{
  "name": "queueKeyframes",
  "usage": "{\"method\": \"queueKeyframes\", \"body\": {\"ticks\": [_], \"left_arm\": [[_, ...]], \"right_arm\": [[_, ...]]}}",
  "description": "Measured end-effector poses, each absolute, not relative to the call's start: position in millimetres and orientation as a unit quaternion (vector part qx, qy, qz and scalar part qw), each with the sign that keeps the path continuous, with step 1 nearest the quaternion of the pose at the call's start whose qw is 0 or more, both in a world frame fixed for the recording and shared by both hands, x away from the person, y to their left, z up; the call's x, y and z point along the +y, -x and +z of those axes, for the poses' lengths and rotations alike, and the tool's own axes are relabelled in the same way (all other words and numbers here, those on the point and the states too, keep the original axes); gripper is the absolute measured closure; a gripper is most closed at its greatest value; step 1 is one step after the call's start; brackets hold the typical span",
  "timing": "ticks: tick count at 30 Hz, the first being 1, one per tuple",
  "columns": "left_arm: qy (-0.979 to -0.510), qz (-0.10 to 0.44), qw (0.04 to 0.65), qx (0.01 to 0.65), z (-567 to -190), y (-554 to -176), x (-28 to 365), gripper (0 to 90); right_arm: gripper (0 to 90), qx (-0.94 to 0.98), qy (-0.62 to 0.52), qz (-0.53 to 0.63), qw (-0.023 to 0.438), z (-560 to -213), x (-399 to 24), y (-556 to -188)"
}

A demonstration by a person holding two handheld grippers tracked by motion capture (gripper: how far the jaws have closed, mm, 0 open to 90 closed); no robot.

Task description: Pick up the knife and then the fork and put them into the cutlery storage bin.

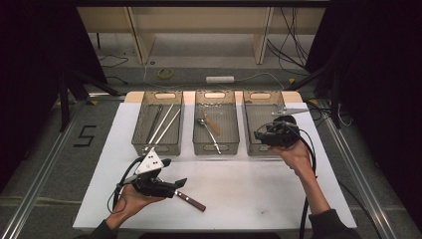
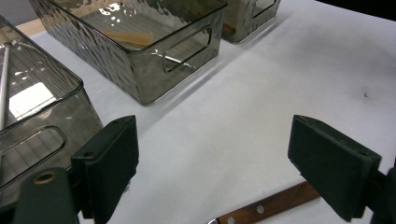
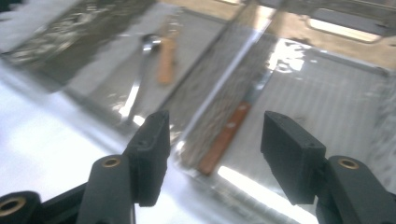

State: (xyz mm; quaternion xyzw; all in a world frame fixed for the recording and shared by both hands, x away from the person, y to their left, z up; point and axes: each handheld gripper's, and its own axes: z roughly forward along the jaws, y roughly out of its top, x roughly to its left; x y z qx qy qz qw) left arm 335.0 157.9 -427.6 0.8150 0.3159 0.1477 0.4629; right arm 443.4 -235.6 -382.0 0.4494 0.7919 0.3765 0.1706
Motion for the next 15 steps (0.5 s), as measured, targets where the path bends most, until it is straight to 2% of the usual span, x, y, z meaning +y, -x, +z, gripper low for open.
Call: {"method": "queueKeyframes", "body": {"ticks": [8,15], "left_arm": [[-0.819,0.149,0.459,0.311,-427.2,-335.2,155.6,15.9],[-0.827,0.145,0.449,0.305,-428.8,-336.0,155.2,15.9]], "right_arm": [[38.6,0.793,-0.412,0.425,0.146,-390.8,-234.2,-403.8],[36.5,0.787,-0.398,0.449,0.145,-404.6,-229.4,-383.5]]}}
